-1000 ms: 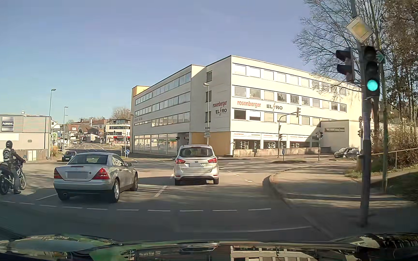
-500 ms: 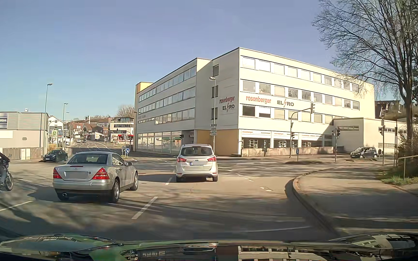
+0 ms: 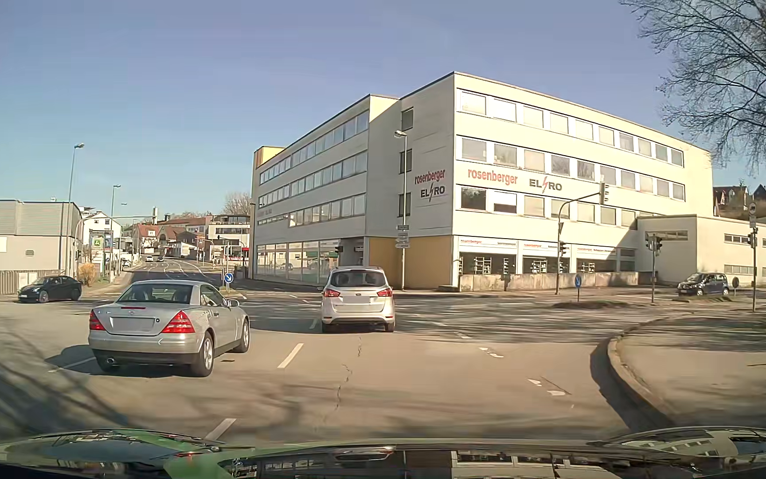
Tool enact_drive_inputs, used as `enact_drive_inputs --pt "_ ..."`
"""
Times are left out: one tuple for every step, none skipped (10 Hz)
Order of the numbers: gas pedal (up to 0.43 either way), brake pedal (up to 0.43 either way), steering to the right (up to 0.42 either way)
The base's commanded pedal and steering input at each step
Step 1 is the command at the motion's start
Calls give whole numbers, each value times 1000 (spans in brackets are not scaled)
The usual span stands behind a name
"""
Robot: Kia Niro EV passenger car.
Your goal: Follow the waypoints while adhering to traffic rules and regulations
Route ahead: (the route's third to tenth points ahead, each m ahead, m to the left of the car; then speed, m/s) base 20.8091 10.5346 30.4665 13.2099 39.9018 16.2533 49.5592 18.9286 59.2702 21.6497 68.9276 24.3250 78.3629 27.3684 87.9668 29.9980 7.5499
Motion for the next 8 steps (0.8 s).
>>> enact_drive_inputs --pt "299 0 -26" --pt "287 0 -26" --pt "280 0 -26" --pt "228 0 -26" --pt "197 0 -27" --pt "197 0 -29" --pt "197 0 -31" --pt "197 0 -32"
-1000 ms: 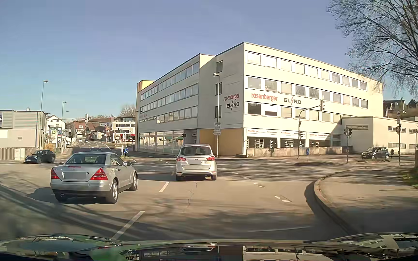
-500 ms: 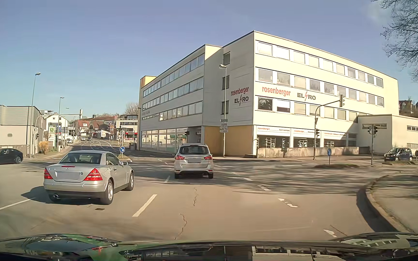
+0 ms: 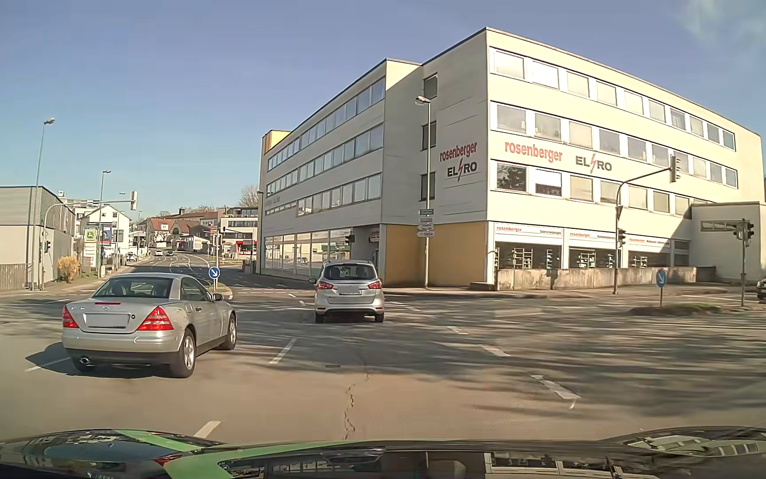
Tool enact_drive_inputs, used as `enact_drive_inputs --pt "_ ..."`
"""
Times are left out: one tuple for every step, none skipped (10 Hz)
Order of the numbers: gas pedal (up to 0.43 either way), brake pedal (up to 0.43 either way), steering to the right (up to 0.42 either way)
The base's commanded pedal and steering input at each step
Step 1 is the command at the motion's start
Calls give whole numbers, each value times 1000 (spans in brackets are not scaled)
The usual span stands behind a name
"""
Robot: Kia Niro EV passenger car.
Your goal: Follow the waypoints while adhering to traffic rules and regulations
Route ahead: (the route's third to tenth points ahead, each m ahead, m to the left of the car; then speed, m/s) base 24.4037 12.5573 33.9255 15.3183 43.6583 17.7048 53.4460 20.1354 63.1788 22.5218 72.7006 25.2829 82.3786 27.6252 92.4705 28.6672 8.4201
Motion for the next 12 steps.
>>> enact_drive_inputs --pt "197 0 -33" --pt "197 0 -35" --pt "197 0 -37" --pt "197 0 -38" --pt "197 0 -38" --pt "197 0 -37" --pt "150 0 -36" --pt "150 0 -36" --pt "157 0 -38" --pt "157 0 -38" --pt "157 0 -39" --pt "157 0 -40"
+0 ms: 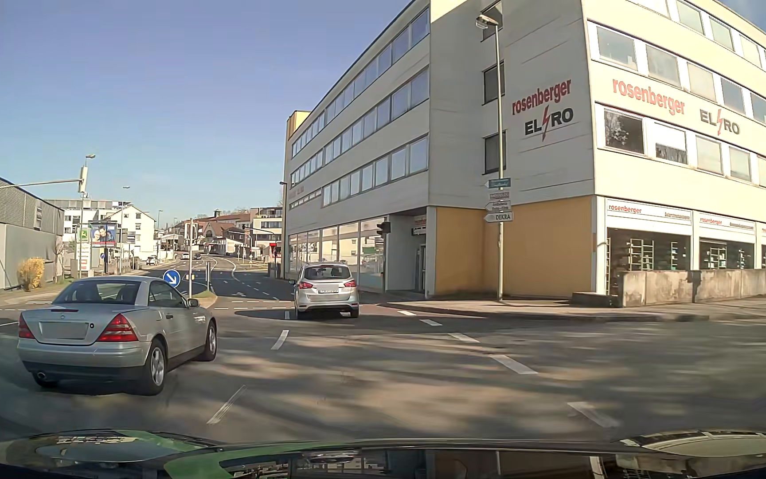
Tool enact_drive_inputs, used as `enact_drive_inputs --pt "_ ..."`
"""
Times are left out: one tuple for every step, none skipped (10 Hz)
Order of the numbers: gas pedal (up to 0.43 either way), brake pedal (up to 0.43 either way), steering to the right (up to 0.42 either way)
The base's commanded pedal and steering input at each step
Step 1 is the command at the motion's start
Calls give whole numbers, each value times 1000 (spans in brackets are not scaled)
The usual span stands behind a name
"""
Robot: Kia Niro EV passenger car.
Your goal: Follow the waypoints while adhering to traffic rules and regulations
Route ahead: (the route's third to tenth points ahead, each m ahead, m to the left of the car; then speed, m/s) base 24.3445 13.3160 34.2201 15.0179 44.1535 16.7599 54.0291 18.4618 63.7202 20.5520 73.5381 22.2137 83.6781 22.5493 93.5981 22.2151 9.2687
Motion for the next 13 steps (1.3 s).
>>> enact_drive_inputs --pt "157 0 -41" --pt "157 0 -42" --pt "138 0 -43" --pt "118 0 -45" --pt "110 0 -48" --pt "110 0 -49" --pt "110 0 -50" --pt "110 0 -51" --pt "110 0 -53" --pt "98 0 -57" --pt "98 0 -59" --pt "98 0 -59" --pt "87 0 -59"
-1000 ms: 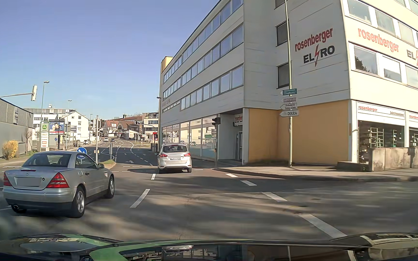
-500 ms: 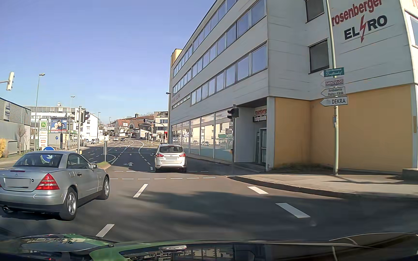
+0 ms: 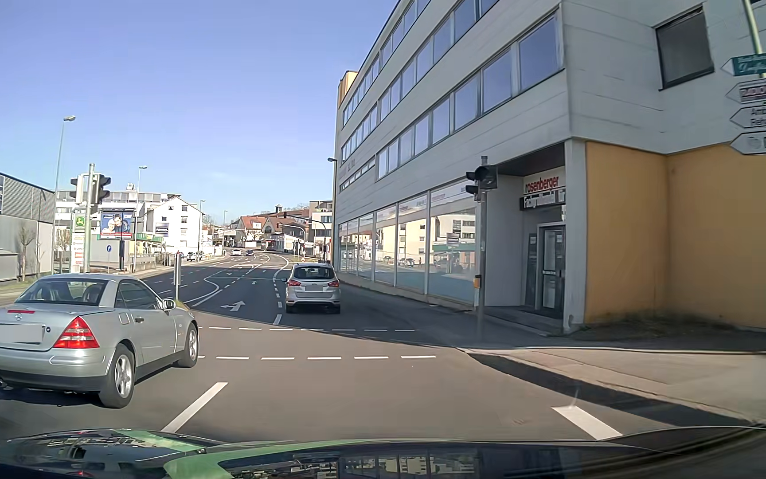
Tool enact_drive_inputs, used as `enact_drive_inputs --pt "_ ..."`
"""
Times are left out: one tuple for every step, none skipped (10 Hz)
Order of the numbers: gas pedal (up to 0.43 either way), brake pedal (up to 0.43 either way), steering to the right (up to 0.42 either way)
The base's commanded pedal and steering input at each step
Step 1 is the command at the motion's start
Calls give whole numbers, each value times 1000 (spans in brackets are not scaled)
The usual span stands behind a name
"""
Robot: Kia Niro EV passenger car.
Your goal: Follow the waypoints while adhering to traffic rules and regulations
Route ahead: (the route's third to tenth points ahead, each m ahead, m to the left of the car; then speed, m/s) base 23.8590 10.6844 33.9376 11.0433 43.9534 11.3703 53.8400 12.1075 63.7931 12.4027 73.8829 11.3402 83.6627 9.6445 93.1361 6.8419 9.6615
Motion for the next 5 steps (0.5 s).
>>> enact_drive_inputs --pt "87 0 -59" --pt "87 0 -59" --pt "87 0 -59" --pt "87 0 -61" --pt "67 0 -65"
